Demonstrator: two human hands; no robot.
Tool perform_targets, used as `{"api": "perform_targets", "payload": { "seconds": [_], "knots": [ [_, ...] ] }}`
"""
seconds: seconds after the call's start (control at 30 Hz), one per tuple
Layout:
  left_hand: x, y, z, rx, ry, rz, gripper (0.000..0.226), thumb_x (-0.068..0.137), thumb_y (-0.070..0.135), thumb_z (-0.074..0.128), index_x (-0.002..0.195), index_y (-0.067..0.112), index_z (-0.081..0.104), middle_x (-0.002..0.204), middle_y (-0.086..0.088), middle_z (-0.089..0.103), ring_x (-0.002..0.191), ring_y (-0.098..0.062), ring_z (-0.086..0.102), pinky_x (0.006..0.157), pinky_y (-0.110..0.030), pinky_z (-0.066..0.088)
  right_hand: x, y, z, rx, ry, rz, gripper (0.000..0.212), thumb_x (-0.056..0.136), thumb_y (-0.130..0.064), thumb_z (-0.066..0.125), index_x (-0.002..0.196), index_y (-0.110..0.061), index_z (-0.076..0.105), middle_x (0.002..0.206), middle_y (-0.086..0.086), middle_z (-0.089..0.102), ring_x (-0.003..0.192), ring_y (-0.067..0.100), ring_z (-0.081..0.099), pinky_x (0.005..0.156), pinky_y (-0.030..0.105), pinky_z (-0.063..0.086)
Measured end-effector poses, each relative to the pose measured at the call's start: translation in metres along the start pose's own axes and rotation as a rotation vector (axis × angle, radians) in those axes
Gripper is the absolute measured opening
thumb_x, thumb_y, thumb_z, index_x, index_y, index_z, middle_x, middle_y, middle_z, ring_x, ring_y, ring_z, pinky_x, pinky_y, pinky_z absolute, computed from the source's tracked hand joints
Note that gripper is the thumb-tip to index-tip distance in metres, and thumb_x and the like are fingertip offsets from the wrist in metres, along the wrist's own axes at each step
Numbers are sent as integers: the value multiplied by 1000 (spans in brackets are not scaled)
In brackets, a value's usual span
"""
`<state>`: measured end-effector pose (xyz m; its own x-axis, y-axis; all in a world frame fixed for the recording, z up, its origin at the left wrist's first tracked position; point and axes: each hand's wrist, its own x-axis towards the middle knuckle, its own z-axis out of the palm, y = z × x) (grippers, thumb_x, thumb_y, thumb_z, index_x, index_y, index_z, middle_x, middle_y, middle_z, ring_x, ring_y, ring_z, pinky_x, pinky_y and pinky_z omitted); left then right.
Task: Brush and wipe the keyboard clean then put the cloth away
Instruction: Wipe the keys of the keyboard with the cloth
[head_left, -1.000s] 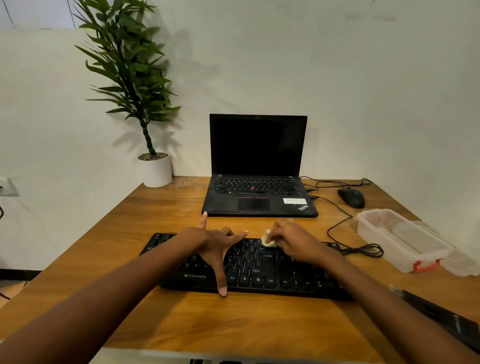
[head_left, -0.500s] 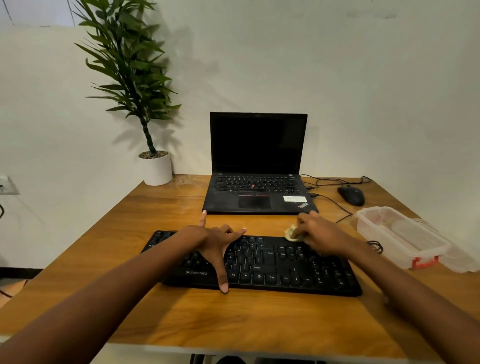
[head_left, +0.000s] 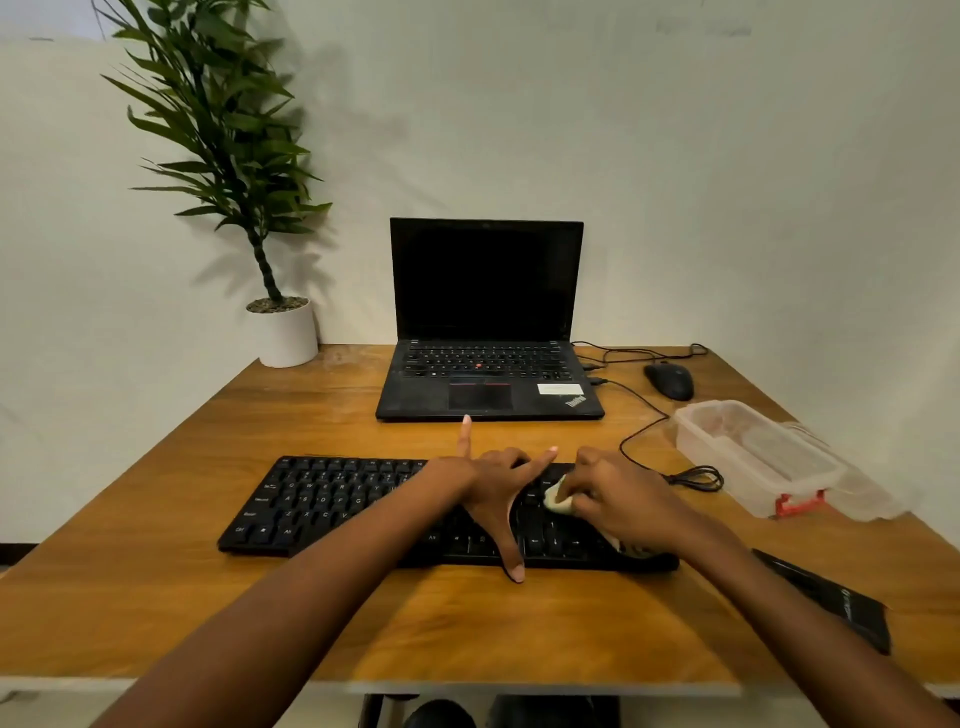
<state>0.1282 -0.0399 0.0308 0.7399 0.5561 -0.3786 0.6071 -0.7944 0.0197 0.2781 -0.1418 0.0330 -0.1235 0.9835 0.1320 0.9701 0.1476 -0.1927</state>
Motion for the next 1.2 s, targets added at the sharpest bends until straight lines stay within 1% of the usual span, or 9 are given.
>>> {"api": "perform_targets", "payload": {
  "seconds": [0.2, 0.33, 0.5, 0.67, 0.73, 0.87, 1.0, 1.13, 1.2],
  "knots": [
    [4, 1, -3, 71, 39, -8, 137, 57, 68, 74, 143, 34, -27, 158, -6, 8, 146, -26, 4, 95, -67, -29, -16, -11, -2, -108, -131, 27, 28, 93, -28, 48, 114, -15, 60, 113, 0, 49, 96, 11, 51, 77, 24, 46],
    [3, 4, -6, 54, 29, -9, 136, 59, 62, 77, 144, 33, -25, 157, -7, 9, 145, -26, 5, 96, -67, -28, -22, -24, 11, -287, -71, 94, 31, 92, -22, 53, 121, -11, 55, 128, 8, 42, 111, 21, 46, 88, 31, 48],
    [2, 3, -5, 31, 30, -12, 135, 60, 61, 77, 144, 32, -25, 157, -6, 7, 146, -26, 3, 95, -67, -30, -11, -38, 15, -377, -13, 223, 33, 91, -20, 55, 121, -8, 52, 128, 11, 40, 114, 26, 43, 85, 34, 47],
    [0, 1, 0, 3, 79, 7, 135, 62, 61, 76, 144, 27, -27, 158, -5, 6, 146, -25, 3, 84, -59, -36, -2, -5, -11, -280, 9, 119, 30, 90, -21, 57, 120, -19, 58, 120, 2, 48, 106, 15, 49, 80, 21, 44],
    [1, -2, 1, -7, 77, 10, 136, 62, 61, 76, 144, 26, -27, 158, -4, 4, 146, -24, 2, 83, -59, -37, 13, 17, -20, -335, 36, 38, 31, 92, -24, 53, 123, -27, 56, 116, 0, 45, 105, 13, 42, 80, 22, 43],
    [6, -5, 4, 13, 77, 12, 137, 59, 67, 74, 144, 27, -26, 158, -2, 5, 146, -23, 2, 91, -68, -32, 27, 25, -16, -517, -85, -124, 32, 91, -20, 55, 121, -29, 57, 114, 1, 40, 102, 16, 37, 70, 29, 47],
    [7, -6, 5, 17, 81, 19, 137, 60, 68, 73, 144, 28, -27, 158, -3, 5, 146, -24, 2, 91, -65, -34, 26, 27, -15, -568, -171, -282, 28, 93, -18, 51, 119, -23, 60, 115, 4, 43, 99, 18, 38, 51, 19, 19],
    [8, -8, 6, 8, 68, 21, 137, 59, 69, 73, 143, 29, -28, 159, -2, 3, 146, -24, 1, 93, -67, -32, 33, 30, -14, -545, -139, -274, 27, 95, -23, 47, 118, -28, 59, 112, 0, 40, 96, 14, 35, 56, 19, 27],
    [9, -9, 6, 3, 70, 20, 137, 59, 69, 72, 143, 28, -28, 159, -2, 3, 146, -23, 0, 94, -67, -30, 32, 29, -13, -473, -197, -234, 25, 95, -21, 44, 116, -24, 59, 105, -2, 39, 94, 11, 35, 62, 21, 30]
  ]
}}
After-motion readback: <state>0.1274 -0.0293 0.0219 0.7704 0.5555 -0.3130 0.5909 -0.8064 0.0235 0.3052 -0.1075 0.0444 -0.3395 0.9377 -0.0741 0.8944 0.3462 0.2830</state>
